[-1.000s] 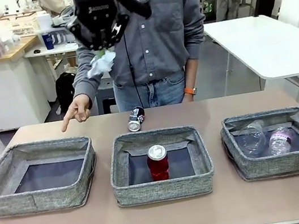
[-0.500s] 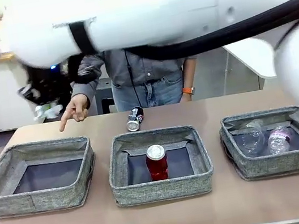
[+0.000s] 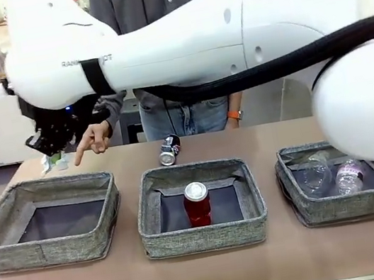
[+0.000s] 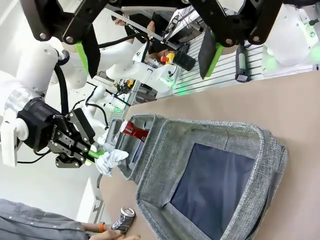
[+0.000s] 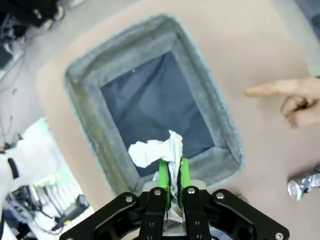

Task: Sort the waste into the appropriate baskets.
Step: Place the picked waste into the Fabric basket indicated by the person.

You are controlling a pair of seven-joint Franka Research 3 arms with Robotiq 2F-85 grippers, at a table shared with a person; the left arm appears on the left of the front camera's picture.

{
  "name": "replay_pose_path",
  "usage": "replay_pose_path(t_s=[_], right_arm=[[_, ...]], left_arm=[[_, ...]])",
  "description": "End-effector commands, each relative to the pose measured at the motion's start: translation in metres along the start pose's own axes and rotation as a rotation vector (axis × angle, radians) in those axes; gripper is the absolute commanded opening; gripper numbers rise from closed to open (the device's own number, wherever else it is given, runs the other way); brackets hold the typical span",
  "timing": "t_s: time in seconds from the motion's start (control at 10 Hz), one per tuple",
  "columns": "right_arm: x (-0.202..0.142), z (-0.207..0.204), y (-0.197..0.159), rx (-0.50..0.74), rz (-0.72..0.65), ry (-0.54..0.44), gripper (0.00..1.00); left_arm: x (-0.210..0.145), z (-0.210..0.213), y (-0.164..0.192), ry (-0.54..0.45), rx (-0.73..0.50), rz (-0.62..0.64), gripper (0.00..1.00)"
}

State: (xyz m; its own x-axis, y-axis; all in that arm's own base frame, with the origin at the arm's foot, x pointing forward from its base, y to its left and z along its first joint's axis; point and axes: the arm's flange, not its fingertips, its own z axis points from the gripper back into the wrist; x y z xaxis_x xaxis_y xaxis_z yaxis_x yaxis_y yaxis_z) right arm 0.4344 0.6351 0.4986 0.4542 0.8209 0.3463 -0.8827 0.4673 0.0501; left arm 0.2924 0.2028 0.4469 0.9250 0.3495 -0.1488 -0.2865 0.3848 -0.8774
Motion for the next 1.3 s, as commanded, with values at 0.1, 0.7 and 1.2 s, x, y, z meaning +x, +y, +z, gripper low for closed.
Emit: replay_pose_path(t_s=[0.1, 0.7, 1.2], right_arm=[[0.006, 0.020, -0.008, 0.052, -0.019, -0.023, 0.36], [0.005, 0.025, -0.013, 0.083, -0.050, -0.026, 1.00], [-0.023, 0.075, -0.034, 0.084, -0.186, 0.135, 1.00]], left_arm=[[0.000, 0.001, 0.001, -0.009, 0.000, 0.000, 1.00], [0.000, 0.001, 0.001, -0.009, 0.000, 0.000, 1.00], [-0.008, -0.011, -0.013, -0.009, -0.025, -0.039, 1.00]])
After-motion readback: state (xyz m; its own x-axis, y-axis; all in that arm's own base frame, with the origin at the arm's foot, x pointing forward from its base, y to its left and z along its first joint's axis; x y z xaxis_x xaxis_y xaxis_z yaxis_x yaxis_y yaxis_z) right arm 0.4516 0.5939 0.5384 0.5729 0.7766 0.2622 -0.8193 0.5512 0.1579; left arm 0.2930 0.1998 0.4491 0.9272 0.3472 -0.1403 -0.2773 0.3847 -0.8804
